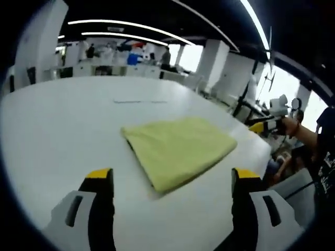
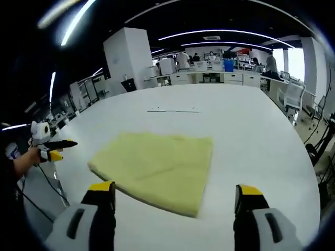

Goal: Fold the garment on the visible template until the final outline fits inside the template.

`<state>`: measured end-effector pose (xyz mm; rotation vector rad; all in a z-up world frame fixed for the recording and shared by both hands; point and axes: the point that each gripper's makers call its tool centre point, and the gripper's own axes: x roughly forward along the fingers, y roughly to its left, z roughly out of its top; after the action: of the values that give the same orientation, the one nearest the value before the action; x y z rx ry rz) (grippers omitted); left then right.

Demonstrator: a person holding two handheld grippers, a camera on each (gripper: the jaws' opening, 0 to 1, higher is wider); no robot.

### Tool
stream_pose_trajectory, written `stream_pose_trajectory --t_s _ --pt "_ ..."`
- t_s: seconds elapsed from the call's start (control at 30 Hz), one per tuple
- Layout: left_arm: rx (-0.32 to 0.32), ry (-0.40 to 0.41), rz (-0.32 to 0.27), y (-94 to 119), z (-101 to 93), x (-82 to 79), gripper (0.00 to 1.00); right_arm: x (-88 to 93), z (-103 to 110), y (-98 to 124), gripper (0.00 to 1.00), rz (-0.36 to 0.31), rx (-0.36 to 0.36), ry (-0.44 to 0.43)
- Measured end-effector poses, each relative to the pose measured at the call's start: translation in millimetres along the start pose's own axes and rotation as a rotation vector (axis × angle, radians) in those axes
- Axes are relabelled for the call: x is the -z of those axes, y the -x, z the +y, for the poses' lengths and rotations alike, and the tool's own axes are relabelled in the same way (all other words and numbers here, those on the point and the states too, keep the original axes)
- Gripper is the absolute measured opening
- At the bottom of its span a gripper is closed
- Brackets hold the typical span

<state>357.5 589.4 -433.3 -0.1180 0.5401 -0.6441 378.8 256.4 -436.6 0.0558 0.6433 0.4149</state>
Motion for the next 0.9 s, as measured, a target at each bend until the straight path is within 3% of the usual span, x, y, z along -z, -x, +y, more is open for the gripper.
stream_pose_trajectory --t_s 0.23,0.53,0.9 --pt "-0.005 -0.017 0.005 8 -17.1 -4.5 0.99 -9.7 25 22 1.00 -0.036 -0.039 0.011" --pt "-0.024 -0.049 0.020 14 -12.6 -3.5 0.99 -11.1 35 40 1.00 -0.048 -0.040 0.043" --pt "-0.036 -0.093 0.031 22 -19.6 -2.1 0.99 6.9 43 44 1.00 0.000 -0.016 0.110"
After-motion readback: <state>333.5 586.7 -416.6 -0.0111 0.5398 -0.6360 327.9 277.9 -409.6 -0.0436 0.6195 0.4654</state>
